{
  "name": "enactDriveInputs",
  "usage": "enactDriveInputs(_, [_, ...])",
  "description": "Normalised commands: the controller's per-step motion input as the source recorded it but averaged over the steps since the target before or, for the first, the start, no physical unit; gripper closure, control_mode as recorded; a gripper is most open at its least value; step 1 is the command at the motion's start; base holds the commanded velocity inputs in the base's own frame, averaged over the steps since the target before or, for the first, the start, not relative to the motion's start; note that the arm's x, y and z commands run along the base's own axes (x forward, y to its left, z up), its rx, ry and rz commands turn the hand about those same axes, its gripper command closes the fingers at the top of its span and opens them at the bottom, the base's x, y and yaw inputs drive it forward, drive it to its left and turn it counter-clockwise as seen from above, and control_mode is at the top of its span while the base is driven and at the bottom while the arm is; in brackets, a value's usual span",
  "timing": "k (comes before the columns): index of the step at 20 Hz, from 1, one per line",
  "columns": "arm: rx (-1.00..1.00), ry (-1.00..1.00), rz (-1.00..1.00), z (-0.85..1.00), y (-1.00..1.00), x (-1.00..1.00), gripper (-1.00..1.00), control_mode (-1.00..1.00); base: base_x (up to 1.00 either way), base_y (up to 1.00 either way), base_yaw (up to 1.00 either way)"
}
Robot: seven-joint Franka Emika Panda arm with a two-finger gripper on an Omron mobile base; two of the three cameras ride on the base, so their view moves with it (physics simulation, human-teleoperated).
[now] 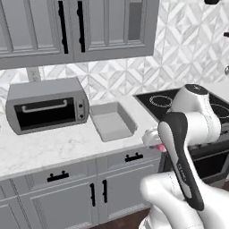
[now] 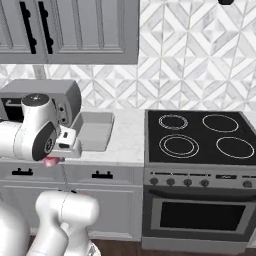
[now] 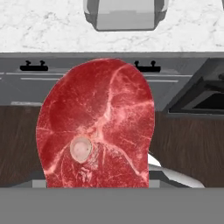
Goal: Place one bell pepper and one steak in each tupperware on the nearby counter, to pack two identical lunches.
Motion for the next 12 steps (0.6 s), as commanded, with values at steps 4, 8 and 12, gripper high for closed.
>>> enactDriveInputs(4, [0.00,0.00,0.00,0.00,0.00,0.00,1.00,1.00,0.86,-0.14,0.13])
enactDriveInputs(8, [0.00,0.00,0.00,0.00,0.00,0.00,1.00,1.00,0.76,-0.13,0.10])
enactDriveInputs(12, [0.00,0.00,0.01,0.00,0.00,0.14,1.00,-1.00,0.34,0.00,0.03])
